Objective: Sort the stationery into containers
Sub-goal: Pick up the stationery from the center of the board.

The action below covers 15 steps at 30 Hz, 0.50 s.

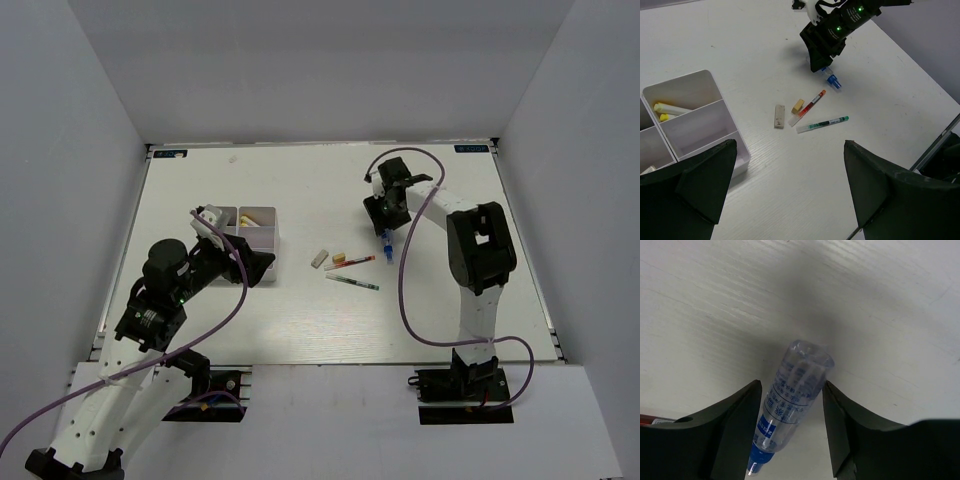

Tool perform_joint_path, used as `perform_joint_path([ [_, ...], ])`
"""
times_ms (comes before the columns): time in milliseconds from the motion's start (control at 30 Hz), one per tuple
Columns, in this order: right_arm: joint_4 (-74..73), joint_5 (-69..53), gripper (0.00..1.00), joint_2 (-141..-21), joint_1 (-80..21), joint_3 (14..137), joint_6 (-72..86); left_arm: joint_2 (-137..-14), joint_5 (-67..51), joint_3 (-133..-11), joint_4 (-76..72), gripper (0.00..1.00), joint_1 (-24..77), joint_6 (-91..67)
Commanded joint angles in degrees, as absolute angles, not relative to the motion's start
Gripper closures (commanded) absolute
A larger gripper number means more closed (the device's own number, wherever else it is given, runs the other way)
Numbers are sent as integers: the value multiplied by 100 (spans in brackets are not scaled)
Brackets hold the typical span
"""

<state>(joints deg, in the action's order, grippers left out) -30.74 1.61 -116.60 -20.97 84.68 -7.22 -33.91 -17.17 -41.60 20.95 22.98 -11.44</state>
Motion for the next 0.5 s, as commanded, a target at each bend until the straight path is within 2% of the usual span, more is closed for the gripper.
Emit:
perform_joint_path([
  [0,-3260,-202,42,-11794,-2057,8798,-589,-3349,-1749,-4140,2083,3,2268,-1143],
  [167,-3401,-378,56,-11900,-2030,8912,-624,-3349,-1697,-4087,2083,3,2268,-1143],
  [200,-3375,-474,66,-11892,-2022,8903,-659,-3349,-1696,-4087,2083,3,2268,-1143],
  [300,-3454,-789,82,-11751,-2030,8903,-720,-3349,-1696,-4087,2083,3,2268,-1143],
  [467,-3717,-1879,94,-10901,-2109,8956,-1229,-3296,-2098,-4087,2013,2,2268,-1090],
])
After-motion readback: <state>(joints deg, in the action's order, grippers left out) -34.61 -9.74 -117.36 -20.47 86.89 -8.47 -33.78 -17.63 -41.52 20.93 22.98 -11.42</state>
